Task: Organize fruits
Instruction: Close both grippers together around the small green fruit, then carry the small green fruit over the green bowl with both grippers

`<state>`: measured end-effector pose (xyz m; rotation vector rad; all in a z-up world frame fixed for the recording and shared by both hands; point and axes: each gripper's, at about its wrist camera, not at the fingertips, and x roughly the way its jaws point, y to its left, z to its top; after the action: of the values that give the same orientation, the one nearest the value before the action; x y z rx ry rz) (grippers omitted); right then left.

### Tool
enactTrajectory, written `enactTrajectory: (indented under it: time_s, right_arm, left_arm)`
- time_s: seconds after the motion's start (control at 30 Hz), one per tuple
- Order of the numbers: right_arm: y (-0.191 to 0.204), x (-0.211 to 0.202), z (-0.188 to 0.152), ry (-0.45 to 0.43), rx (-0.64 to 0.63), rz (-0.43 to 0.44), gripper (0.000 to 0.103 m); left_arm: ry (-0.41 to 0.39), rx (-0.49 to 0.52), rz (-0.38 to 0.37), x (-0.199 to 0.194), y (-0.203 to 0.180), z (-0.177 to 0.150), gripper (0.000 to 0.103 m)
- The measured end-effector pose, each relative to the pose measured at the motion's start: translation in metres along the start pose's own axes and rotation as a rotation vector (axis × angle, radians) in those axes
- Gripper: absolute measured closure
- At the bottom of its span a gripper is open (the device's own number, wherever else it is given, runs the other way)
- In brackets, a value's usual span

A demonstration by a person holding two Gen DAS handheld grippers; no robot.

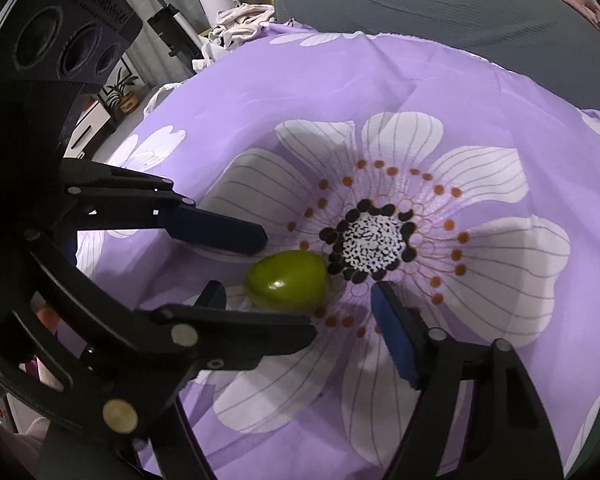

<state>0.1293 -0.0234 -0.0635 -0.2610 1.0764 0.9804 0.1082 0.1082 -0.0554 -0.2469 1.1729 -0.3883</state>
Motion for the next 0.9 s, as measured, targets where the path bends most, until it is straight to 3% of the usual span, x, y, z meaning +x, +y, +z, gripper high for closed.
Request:
enactTrajectory:
  time_s: [0.23,0.3,0.9]
  right_arm:
    - [0.003,0.009,0.006,0.000,-0.050,-0.020,0.044]
    - [0.004,0.009,0.005,-0.003,-0.060,-0.010,0.057]
    - [0.012,-0.010,0.000,-0.039,-0.075,-0.030,0.057]
  left_arm:
    - [0.017,-0.020,-0.014,0.003,0.010,0.001,0.057]
    - [0.018,-0.017,-0.018,0.003,0.010,0.001,0.061]
    - [-0.016,0.014,-0.016,-0.012,-0.008,0.001,0.064]
